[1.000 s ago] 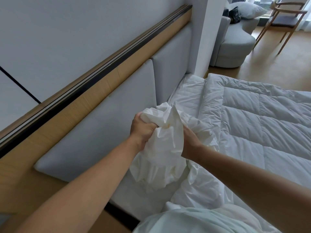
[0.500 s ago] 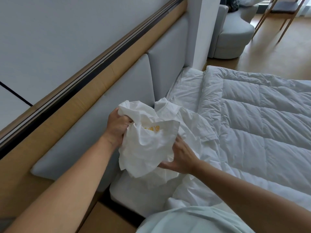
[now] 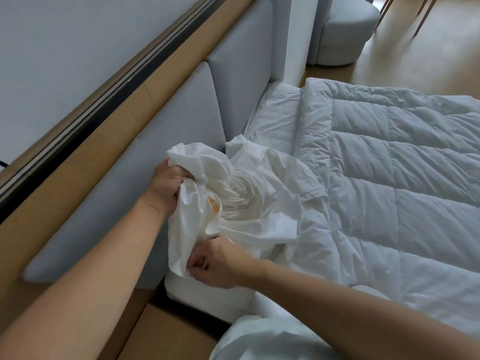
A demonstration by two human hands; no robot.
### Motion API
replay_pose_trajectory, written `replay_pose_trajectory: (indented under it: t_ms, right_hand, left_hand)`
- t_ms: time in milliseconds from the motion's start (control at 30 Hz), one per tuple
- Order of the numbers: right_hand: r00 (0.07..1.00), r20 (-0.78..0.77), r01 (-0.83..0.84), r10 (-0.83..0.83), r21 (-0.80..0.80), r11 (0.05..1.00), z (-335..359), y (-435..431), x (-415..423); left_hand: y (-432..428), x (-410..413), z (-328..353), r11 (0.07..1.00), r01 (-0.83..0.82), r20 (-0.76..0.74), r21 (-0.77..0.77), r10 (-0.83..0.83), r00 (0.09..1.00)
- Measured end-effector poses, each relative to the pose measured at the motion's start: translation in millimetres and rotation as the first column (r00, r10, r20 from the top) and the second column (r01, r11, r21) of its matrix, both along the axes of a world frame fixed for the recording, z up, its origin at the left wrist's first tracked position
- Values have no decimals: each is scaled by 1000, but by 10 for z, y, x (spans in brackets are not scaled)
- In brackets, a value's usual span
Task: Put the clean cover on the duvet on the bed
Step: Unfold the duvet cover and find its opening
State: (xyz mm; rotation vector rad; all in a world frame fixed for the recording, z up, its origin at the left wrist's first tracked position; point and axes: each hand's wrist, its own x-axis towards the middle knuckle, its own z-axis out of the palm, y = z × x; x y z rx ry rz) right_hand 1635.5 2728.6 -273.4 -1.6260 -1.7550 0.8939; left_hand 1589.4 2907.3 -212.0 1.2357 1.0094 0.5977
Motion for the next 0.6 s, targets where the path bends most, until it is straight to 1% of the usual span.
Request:
replay_pose_trajectory:
  t_ms: [67, 133, 233, 267, 300, 333, 367, 400, 433, 467, 500, 533, 567, 600]
  right_hand:
    - [998, -55, -17, 12, -80, 997, 28, 102, -66]
    - [995, -78, -67, 54, -171, 983, 24, 175, -113]
    - [989, -95, -137, 110, -348, 927, -76, 205, -104]
    - [986, -137, -148, 99, -413, 899, -116, 180, -75]
    - [973, -219, -168, 67, -483, 859, -176, 140, -17]
    - [946, -323, -210, 20, -566, 797, -236, 83, 77]
    - [907, -419, -276, -27, -643, 715, -316, 8, 202]
    - [871, -484, -334, -81, -705, 626, -392, -79, 338]
    - [853, -502, -347, -140, -748, 566, -466, -177, 477]
    - [857, -466, -281, -220, -781, 558, -519, -275, 593]
    - [851, -391, -117, -350, -791, 600, -574, -344, 661]
    - [785, -329, 120, -525, -750, 650, -622, -375, 658]
    - [658, -326, 363, -679, -653, 665, -655, -369, 591]
    - [542, -379, 522, -750, -548, 654, -640, -337, 470]
  left_hand:
    - [57, -48, -53, 1000, 7, -34, -4, -7, 999]
    - [108, -94, -115, 1000, 29, -54, -13, -29, 998]
    - [95, -139, -199, 995, 103, -58, -10, -104, 993]
    - [59, -142, -223, 991, 134, -58, 2, -134, 989]
    - [13, -140, -246, 987, 159, -59, 21, -158, 986]
    - [-44, -134, -263, 983, 180, -62, 42, -177, 982]
    - [-102, -139, -283, 977, 204, -68, 69, -199, 978]
    - [-160, -154, -302, 968, 228, -81, 104, -220, 972]
    - [-197, -191, -322, 958, 249, -103, 144, -236, 966]
    - [-215, -245, -342, 944, 272, -137, 187, -249, 959]
    - [-223, -302, -351, 924, 303, -181, 232, -265, 947]
    - [-228, -361, -345, 902, 336, -235, 272, -277, 932]
    - [-239, -409, -331, 883, 363, -283, 298, -282, 917]
    - [-262, -442, -328, 873, 378, -312, 309, -283, 907]
